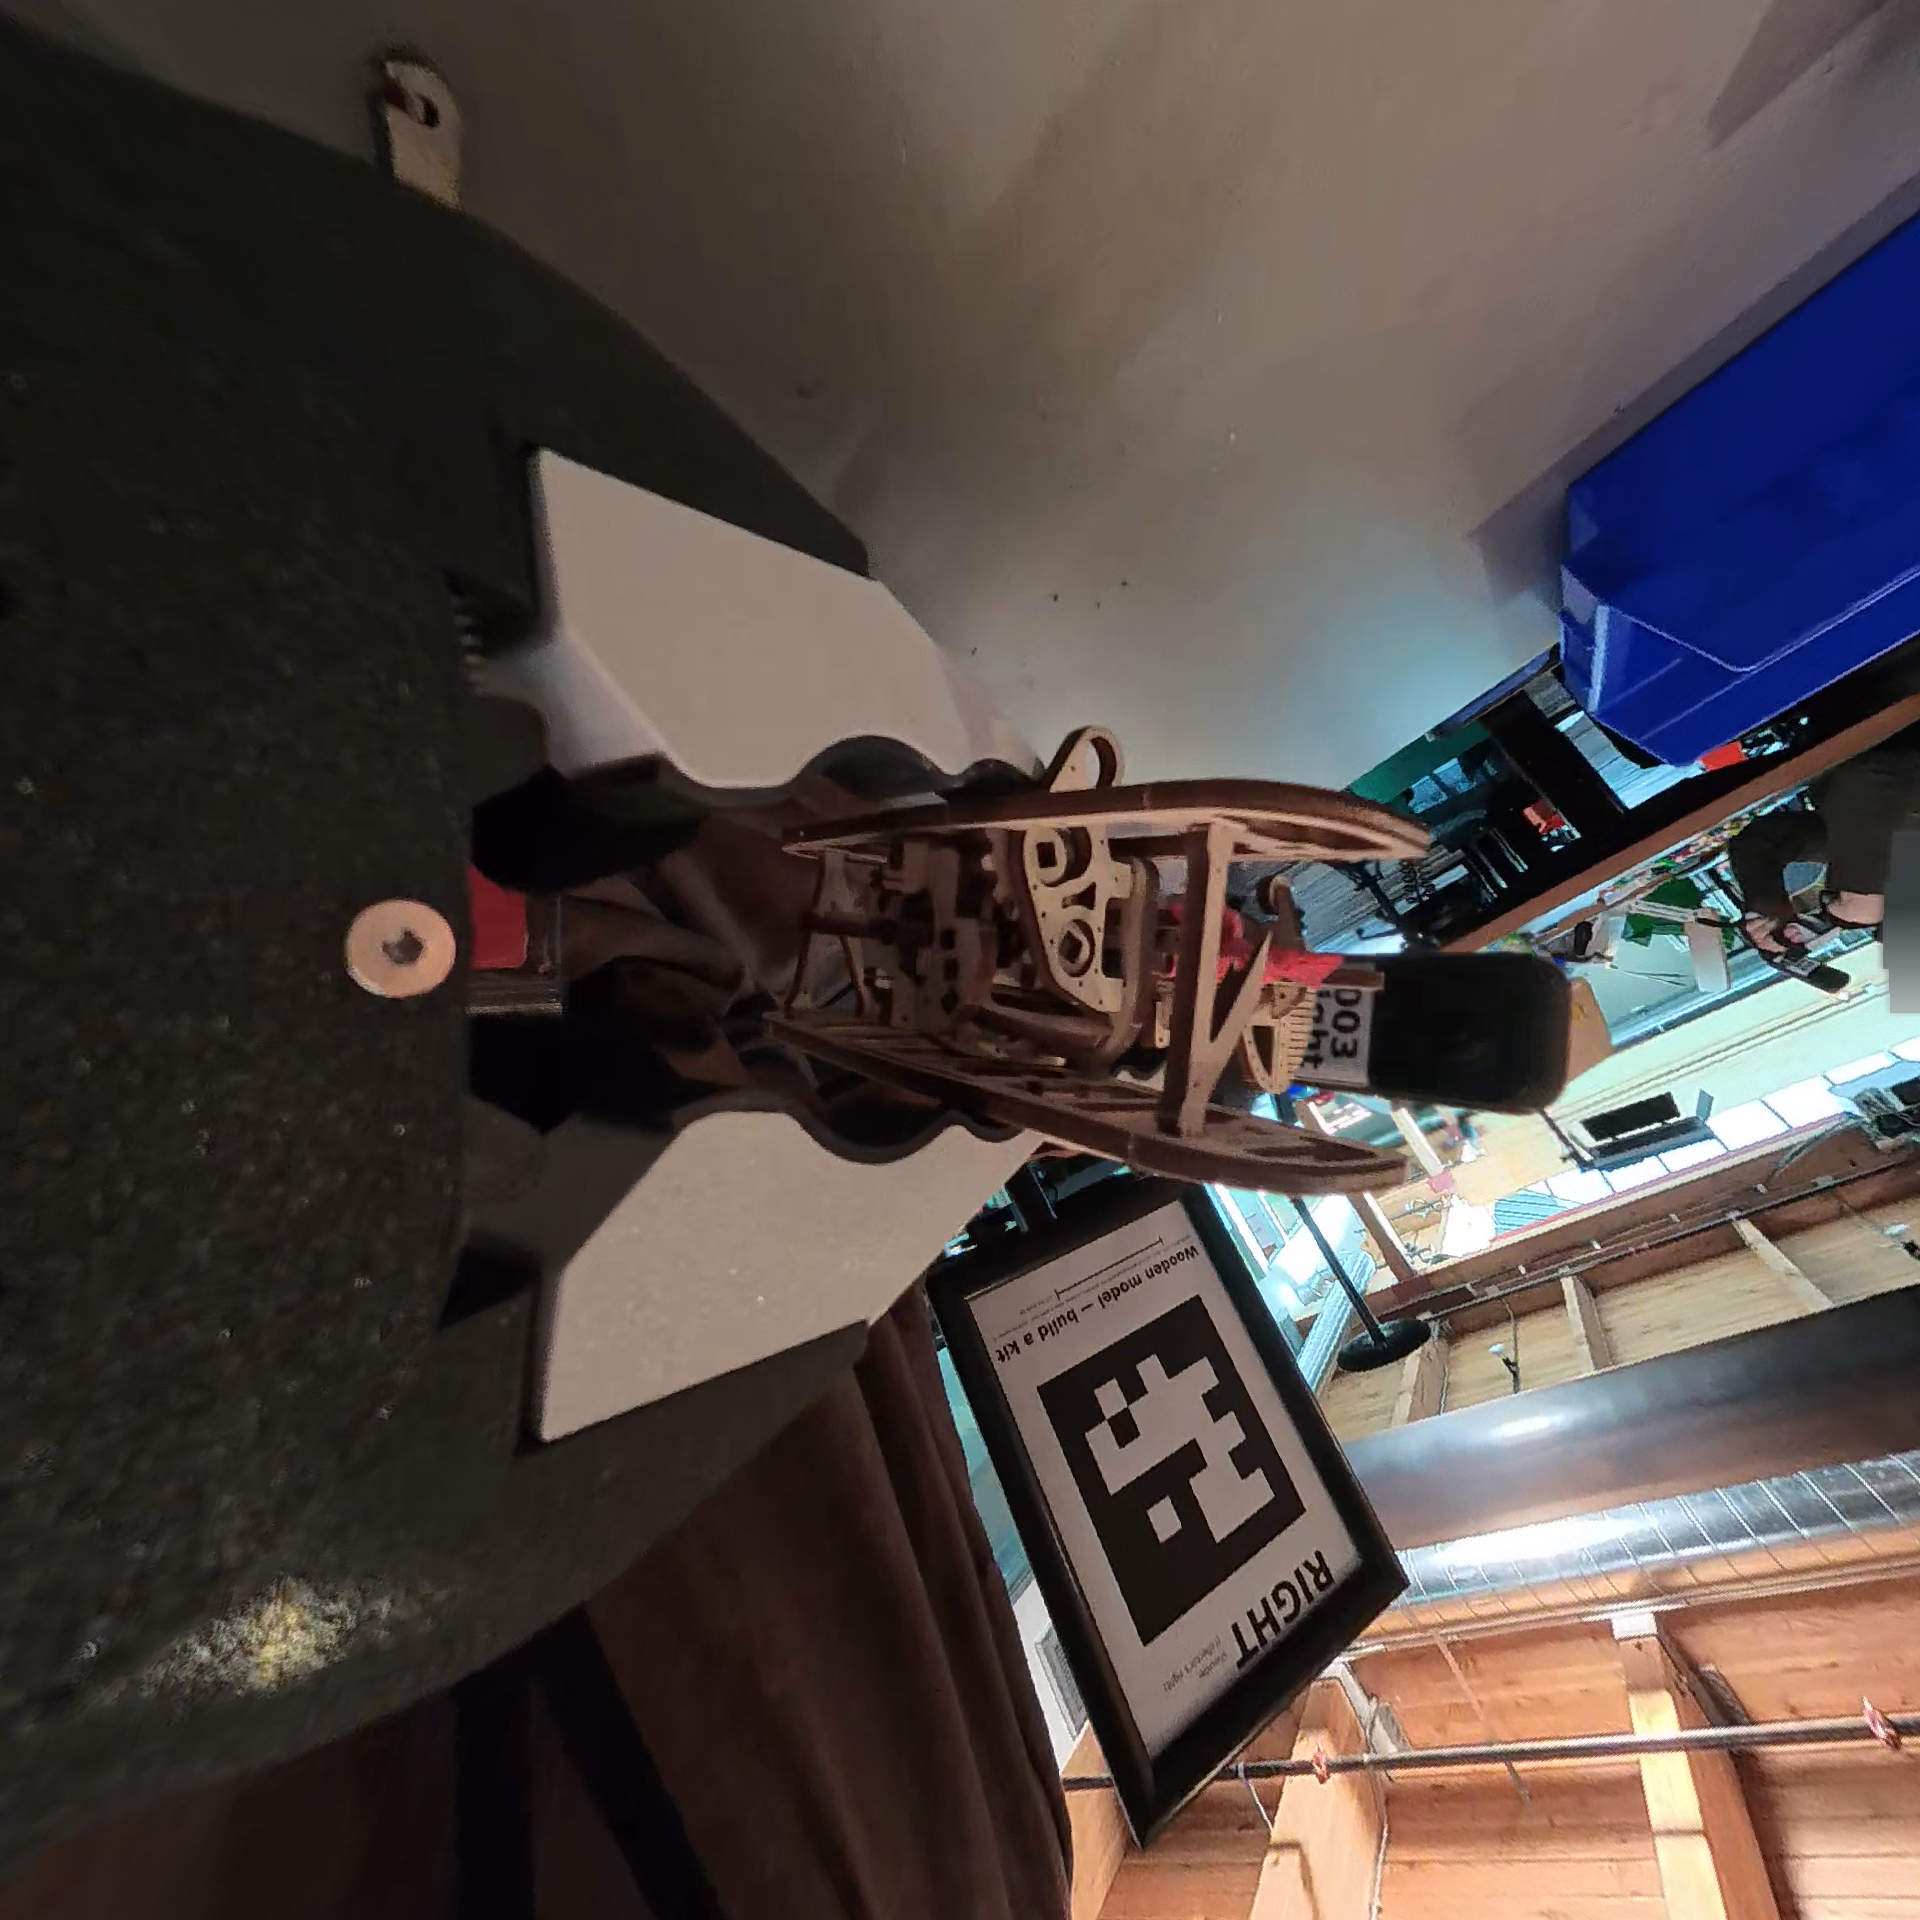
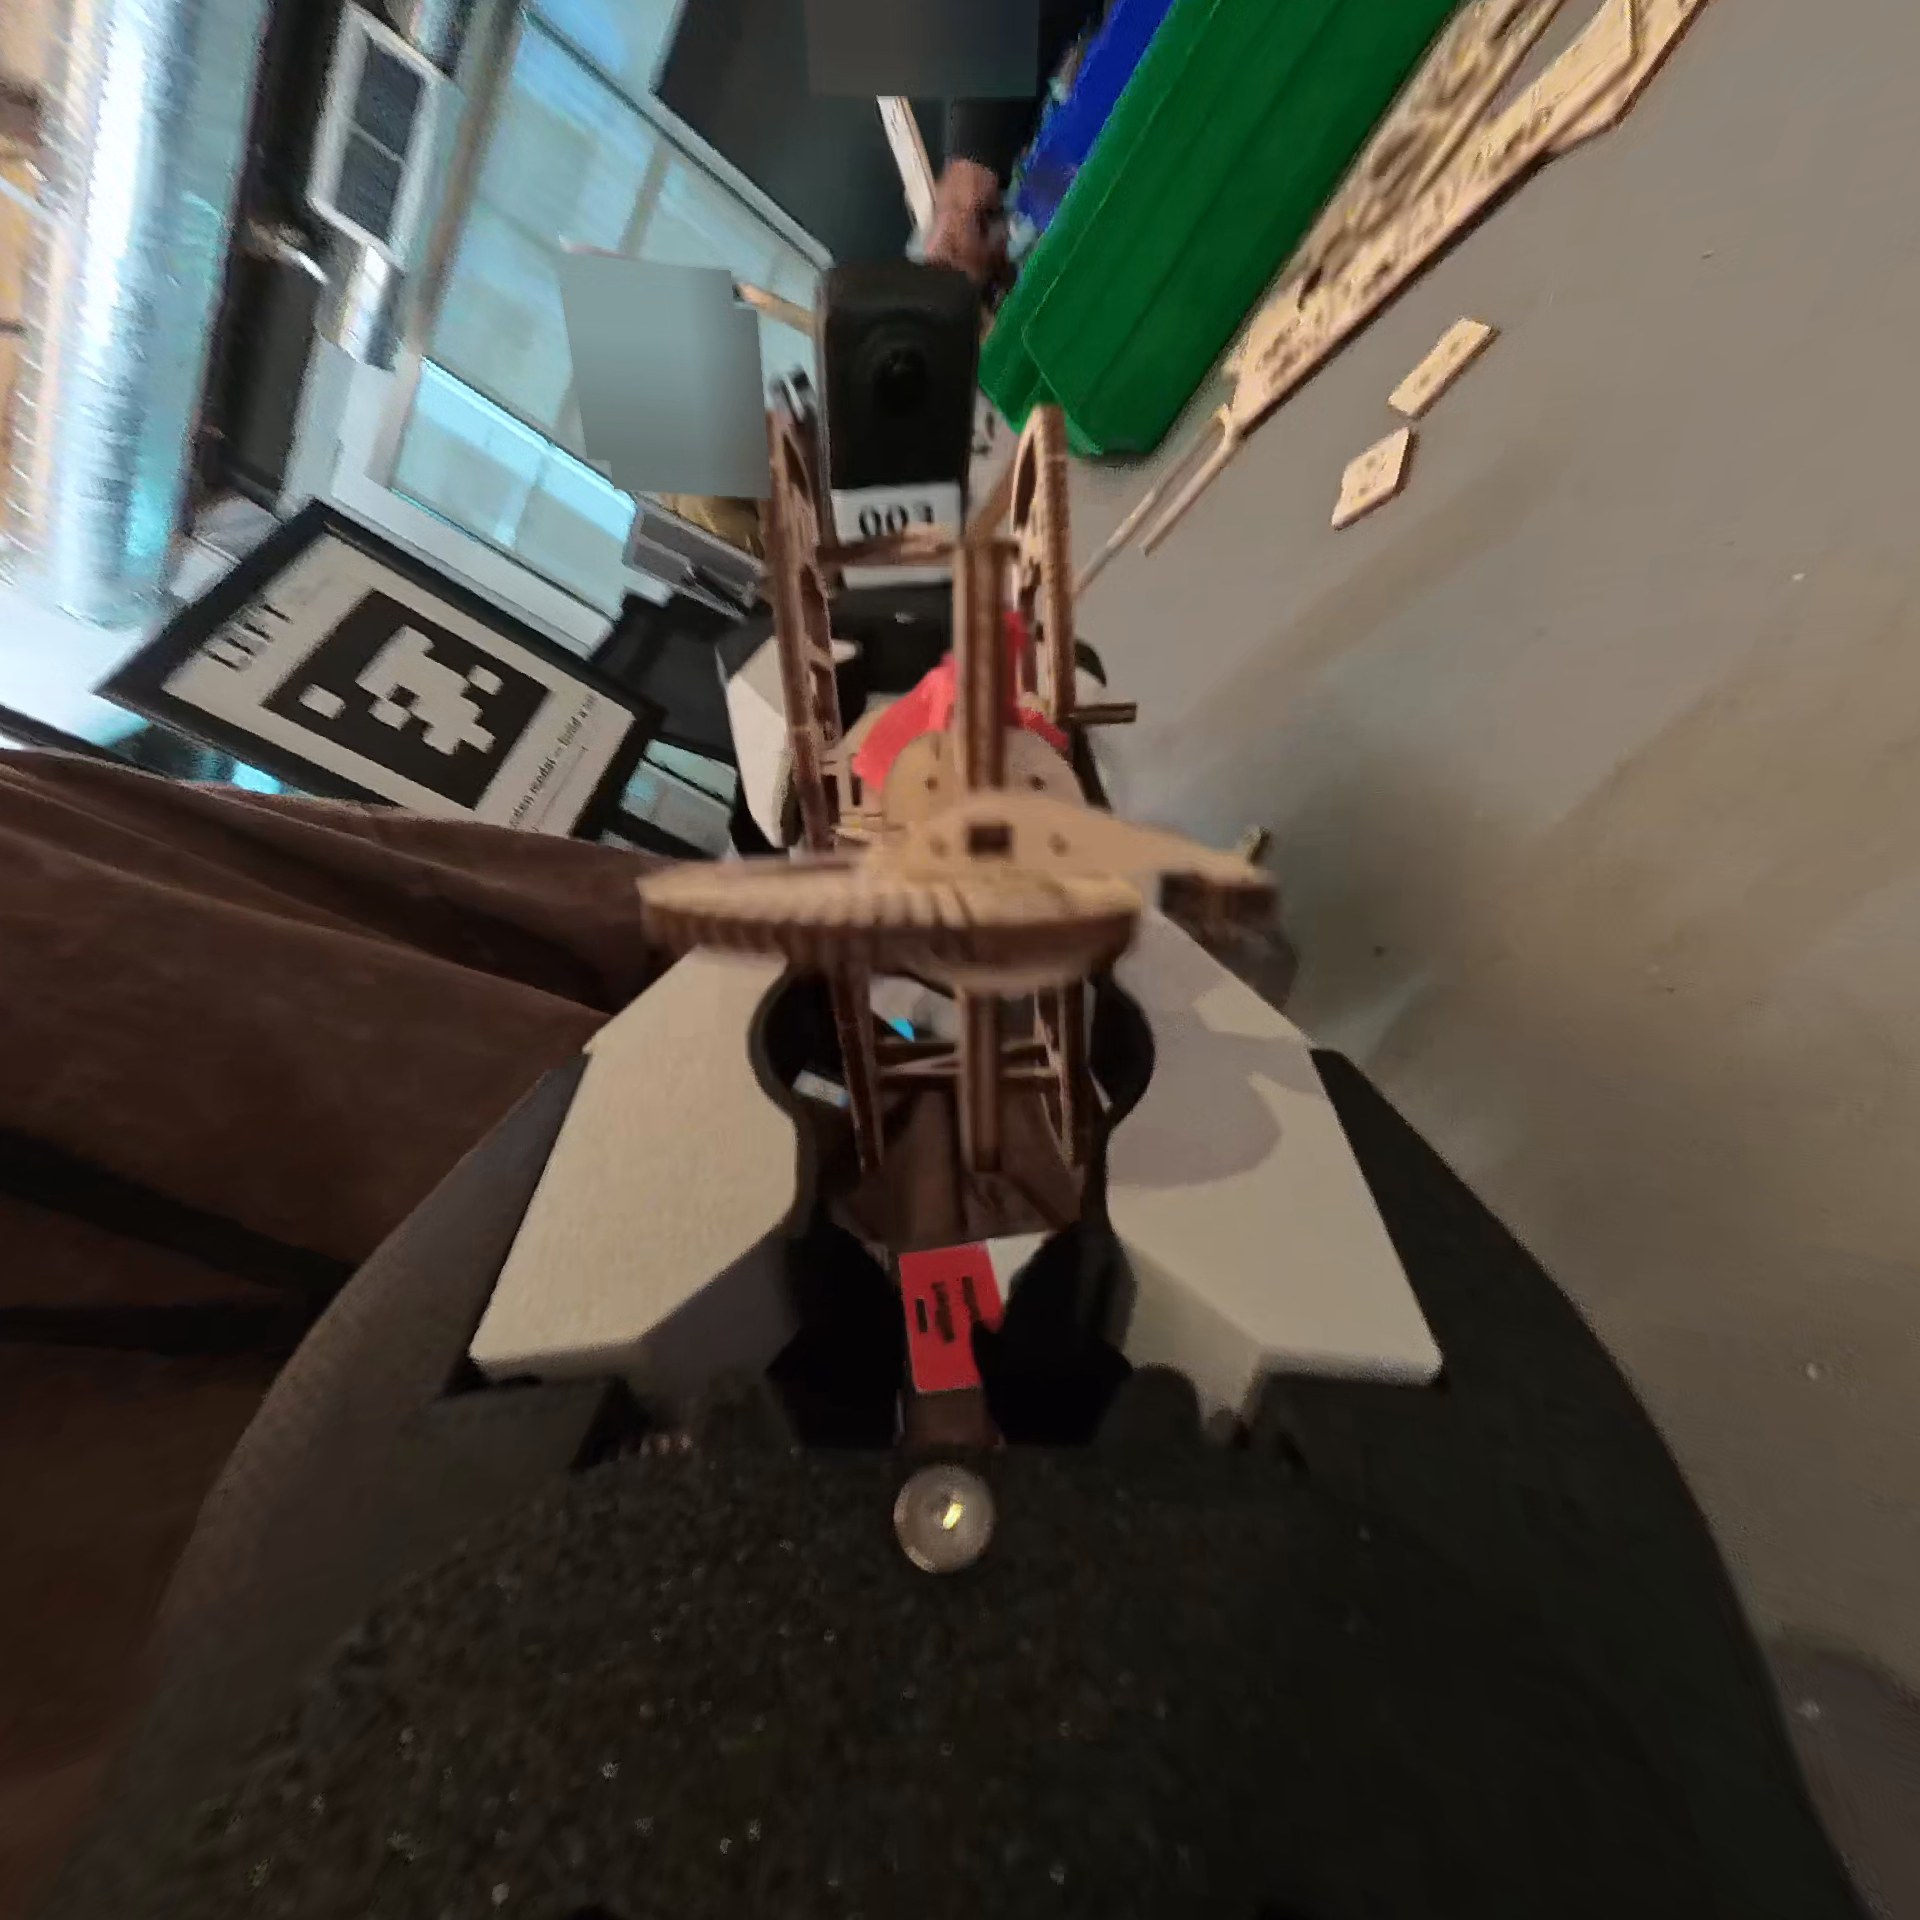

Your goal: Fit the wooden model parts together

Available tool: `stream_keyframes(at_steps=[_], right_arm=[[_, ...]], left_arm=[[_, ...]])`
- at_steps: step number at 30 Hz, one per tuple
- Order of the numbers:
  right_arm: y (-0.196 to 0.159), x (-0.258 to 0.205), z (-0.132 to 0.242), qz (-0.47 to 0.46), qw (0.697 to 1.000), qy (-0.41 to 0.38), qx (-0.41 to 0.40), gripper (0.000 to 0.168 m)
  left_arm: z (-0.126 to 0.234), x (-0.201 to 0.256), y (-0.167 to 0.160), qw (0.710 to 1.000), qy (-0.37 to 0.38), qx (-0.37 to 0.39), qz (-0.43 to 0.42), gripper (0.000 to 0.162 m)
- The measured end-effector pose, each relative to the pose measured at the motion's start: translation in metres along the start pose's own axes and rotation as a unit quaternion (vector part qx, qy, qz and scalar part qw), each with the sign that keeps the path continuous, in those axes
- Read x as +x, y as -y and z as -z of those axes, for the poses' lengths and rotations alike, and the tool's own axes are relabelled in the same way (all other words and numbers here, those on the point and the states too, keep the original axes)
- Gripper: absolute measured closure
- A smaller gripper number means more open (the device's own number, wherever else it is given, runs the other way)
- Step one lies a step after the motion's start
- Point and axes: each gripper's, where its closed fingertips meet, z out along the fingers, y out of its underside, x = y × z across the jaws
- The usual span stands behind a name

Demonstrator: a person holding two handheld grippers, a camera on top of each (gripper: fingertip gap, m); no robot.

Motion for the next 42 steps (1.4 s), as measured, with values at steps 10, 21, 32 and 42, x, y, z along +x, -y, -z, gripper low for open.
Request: stream_keyframes(at_steps=[10, 21, 32, 42], right_arm=[[0.019, -0.003, 0.001, -0.033, 0.996, 0.040, 0.073, 0.094], [0.014, 0.001, -0.003, -0.017, 0.998, 0.018, 0.061, 0.110], [0.016, -0.002, 0.007, 0.019, 0.999, -0.003, 0.037, 0.124], [0.016, -0.012, -0.003, 0.030, 0.997, 0.042, 0.063, 0.104]], left_arm=[[0.003, 0.006, 0.007, 0.999, -0.026, 0.018, 0.020, 0.109], [0.002, 0.002, 0.011, 0.995, -0.045, 0.048, 0.072, 0.109], [0.011, 0.003, 0.014, 0.998, -0.019, 0.052, 0.020, 0.113], [-0.001, 0.014, 0.004, 0.999, -0.031, 0.020, -0.012, 0.114]])
